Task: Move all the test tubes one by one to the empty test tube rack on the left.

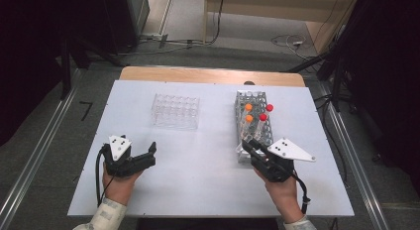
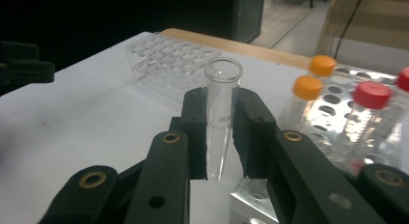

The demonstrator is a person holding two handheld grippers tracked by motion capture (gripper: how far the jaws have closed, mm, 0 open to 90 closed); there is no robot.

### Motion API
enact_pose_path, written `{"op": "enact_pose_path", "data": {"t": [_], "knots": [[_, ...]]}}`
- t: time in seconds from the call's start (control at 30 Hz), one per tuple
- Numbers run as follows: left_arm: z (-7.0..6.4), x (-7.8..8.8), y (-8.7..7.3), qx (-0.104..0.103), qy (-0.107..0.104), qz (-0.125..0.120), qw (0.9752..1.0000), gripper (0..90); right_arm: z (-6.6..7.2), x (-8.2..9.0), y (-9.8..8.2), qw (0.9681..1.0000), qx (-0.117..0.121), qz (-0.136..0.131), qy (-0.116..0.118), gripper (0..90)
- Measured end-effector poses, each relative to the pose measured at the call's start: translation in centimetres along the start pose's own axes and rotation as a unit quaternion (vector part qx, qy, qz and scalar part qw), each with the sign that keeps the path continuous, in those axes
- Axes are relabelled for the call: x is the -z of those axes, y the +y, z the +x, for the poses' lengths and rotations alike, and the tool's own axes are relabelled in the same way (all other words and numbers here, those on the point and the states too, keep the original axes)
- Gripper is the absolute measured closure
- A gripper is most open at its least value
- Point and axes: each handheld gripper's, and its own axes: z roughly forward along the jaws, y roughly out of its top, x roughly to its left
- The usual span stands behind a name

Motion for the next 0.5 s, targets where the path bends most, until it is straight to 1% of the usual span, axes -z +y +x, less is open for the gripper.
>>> {"op": "enact_pose_path", "data": {"t": [0.03,0.07,0.1,0.2,0.3,0.37,0.4,0.43,0.5], "knots": [[0.0,0.0,0.0,0.0,0.0,0.0,1.0,4.7,0.3,-0.3,-0.1,1.0,0.004,0.003,0.004,73.3],[-0.4,0.0,0.1,0.0,-0.007,-0.002,1.0,4.7,0.6,-0.6,-0.1,0.9999,0.006,0.006,0.009,73.3],[-0.5,0.1,0.2,-0.004,-0.01,-0.002,0.9999,4.8,0.9,-0.9,-0.2,0.9999,0.007,0.008,0.012,73.3],[-1.0,0.3,0.3,-0.006,-0.022,-0.003,0.9997,5.3,1.6,-1.9,-0.4,0.9995,0.016,0.016,0.022,73.3],[-1.5,0.6,0.6,-0.004,-0.038,-0.007,0.9993,6.5,2.1,-2.9,-0.6,0.999,0.022,0.025,0.028,73.3],[-1.9,0.9,0.8,0.001,-0.054,-0.009,0.9985,7.9,2.5,-3.5,-0.8,0.9987,0.026,0.03,0.031,73.3],[-1.9,0.9,0.8,0.001,-0.054,-0.009,0.9985,9.1,2.7,-3.8,-0.8,0.9985,0.027,0.033,0.033,73.3],[-2.4,1.2,1.1,0.0,-0.072,-0.011,0.9974,10.0,2.9,-4.0,-0.9,0.9984,0.029,0.034,0.035,73.3],[-3.1,1.5,1.5,-0.003,-0.089,-0.011,0.996,12.0,3.4,-4.5,-0.9,0.998,0.032,0.037,0.04,73.3]]}}
